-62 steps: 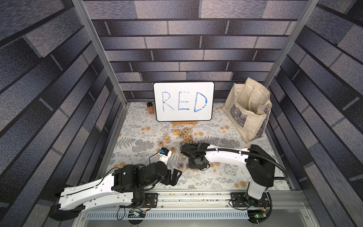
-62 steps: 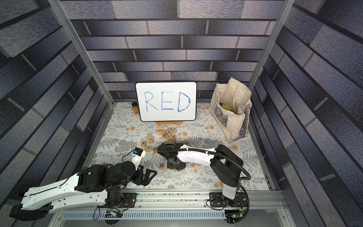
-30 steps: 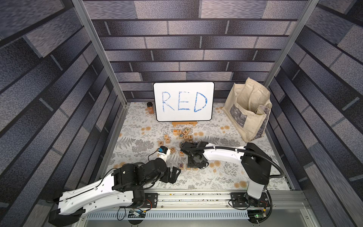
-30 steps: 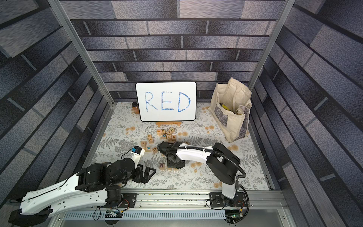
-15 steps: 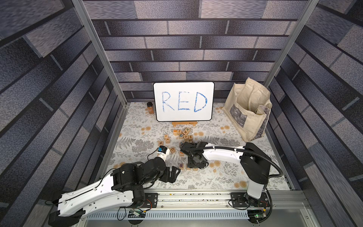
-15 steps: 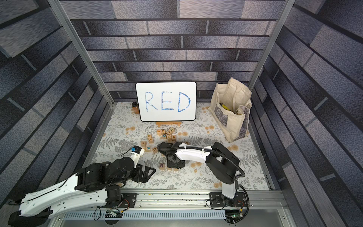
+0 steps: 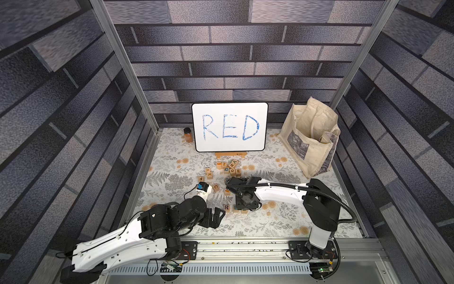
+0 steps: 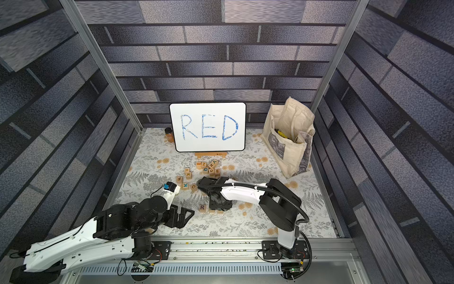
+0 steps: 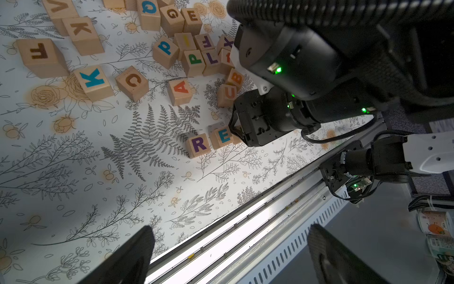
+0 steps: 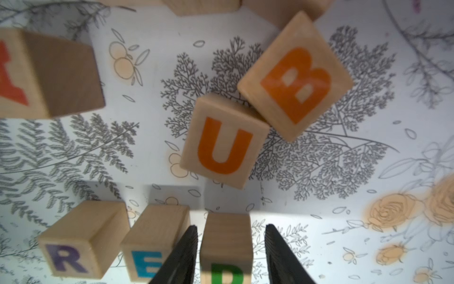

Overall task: Assemble the uppercase word "red" with letter blocks
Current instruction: Place the letter block at the center of the board, then reset both arms

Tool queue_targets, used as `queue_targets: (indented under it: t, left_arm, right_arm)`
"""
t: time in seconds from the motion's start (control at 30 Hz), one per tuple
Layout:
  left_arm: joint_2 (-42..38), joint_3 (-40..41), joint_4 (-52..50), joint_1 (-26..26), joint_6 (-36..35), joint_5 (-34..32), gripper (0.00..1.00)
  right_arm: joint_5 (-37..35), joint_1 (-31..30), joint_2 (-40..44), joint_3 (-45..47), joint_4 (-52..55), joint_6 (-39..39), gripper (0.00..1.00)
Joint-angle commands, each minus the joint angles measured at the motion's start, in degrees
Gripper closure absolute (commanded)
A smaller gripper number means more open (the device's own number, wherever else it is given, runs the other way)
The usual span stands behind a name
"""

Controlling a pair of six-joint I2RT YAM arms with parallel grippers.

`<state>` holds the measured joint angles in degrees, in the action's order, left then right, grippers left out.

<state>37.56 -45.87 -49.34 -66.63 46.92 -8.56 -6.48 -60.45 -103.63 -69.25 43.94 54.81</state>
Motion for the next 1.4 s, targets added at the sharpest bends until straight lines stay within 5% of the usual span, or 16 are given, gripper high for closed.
queue_targets:
  t: [0.0, 0.27, 0.53, 1.0, 1.37]
  left_arm:
    - [-0.18, 0.00, -1.02, 0.79, -1.71, 0.72, 0.00]
    - [0.46, -1.11, -2.50, 6.13, -4.91, 2.35, 0.00]
    - [3.52, -2.36, -1.42, 17.76, -10.70, 8.16, 0.00]
    - [11.67, -3.70, 6.31, 33.93, -17.78, 7.80, 0.00]
    - [17.44, -1.36, 13.63, 48.02, -22.22, 4.36, 0.00]
  right_arm:
    - [-1.68, 0.50, 3.18, -0.69, 2.98, -0.23, 0.53]
    - [-2.03, 0.66, 8.08, -0.75, 5.42, -1.47, 0.42]
    - [-1.75, 1.48, 15.87, -0.90, 7.63, -5.64, 0.00]
    - [0.10, 12.13, 24.99, -4.60, 13.16, -18.84, 0.00]
    - [-11.72, 20.52, 26.99, -0.30, 9.78, -32.23, 0.00]
